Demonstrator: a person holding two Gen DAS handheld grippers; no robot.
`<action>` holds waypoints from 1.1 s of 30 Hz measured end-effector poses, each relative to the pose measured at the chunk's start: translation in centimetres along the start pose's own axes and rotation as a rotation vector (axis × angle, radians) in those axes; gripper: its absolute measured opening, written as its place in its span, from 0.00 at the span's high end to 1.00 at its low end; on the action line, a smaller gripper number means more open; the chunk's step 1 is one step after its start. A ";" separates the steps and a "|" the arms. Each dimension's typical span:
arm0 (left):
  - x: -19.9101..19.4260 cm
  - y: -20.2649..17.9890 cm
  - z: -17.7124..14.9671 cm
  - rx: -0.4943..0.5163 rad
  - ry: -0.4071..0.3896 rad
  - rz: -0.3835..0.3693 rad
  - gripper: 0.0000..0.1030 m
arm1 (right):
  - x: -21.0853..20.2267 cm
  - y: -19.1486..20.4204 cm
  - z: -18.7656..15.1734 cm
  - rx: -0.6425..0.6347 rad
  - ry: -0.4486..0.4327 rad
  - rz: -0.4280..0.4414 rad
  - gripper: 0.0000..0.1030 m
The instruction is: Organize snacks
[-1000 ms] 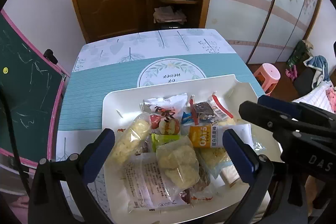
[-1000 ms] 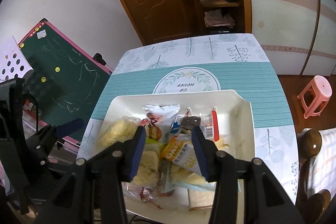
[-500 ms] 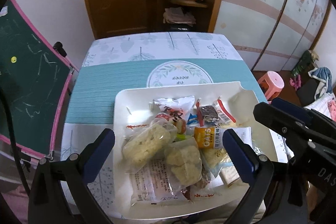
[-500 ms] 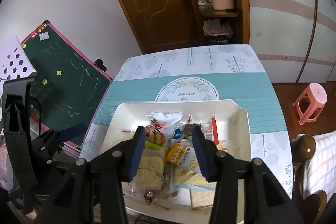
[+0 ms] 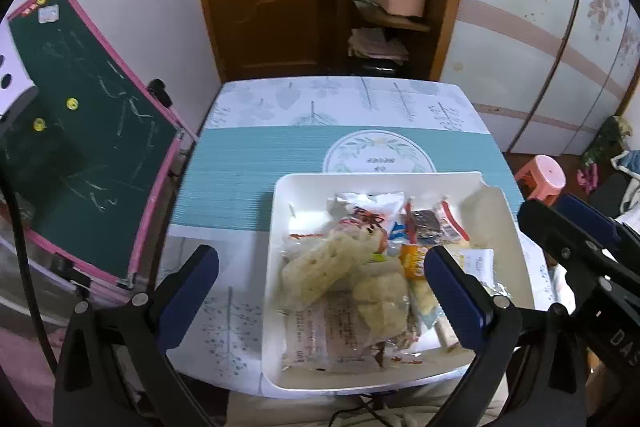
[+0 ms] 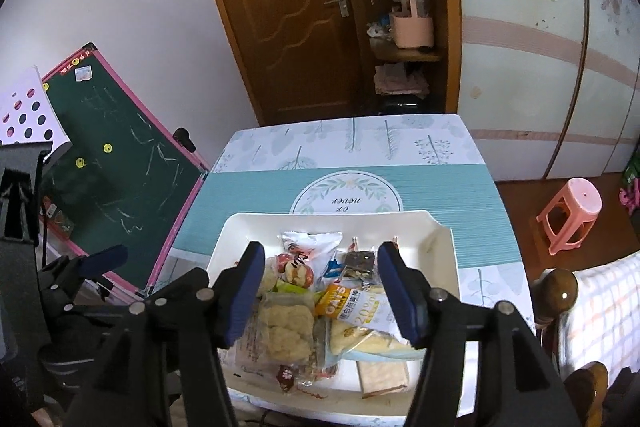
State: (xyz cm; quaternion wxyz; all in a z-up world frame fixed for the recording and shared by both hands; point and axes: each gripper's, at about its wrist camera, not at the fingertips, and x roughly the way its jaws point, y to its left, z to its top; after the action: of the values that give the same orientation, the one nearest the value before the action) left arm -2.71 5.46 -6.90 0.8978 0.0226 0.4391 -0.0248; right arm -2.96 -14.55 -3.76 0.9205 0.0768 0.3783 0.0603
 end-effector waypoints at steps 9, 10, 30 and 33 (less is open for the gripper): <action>-0.4 -0.2 0.1 0.004 -0.017 0.033 0.01 | -0.2 -0.5 -0.3 0.018 0.015 -0.017 0.40; -0.4 -0.2 0.0 0.005 -0.013 0.035 0.01 | -0.1 -0.6 -0.3 0.021 0.020 -0.016 0.40; 0.3 0.0 -0.5 -0.017 0.028 0.024 0.01 | 0.2 -0.6 -0.4 0.020 0.025 -0.020 0.40; 0.2 0.2 -0.4 -0.027 0.026 0.029 0.01 | 0.2 -0.8 -0.5 0.018 0.032 -0.020 0.40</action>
State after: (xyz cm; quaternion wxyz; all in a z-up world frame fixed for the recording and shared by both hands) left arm -2.85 5.65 -7.32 0.8926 0.0173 0.4505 -0.0053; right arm -3.13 -15.20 -4.44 0.9142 0.0803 0.3942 0.0487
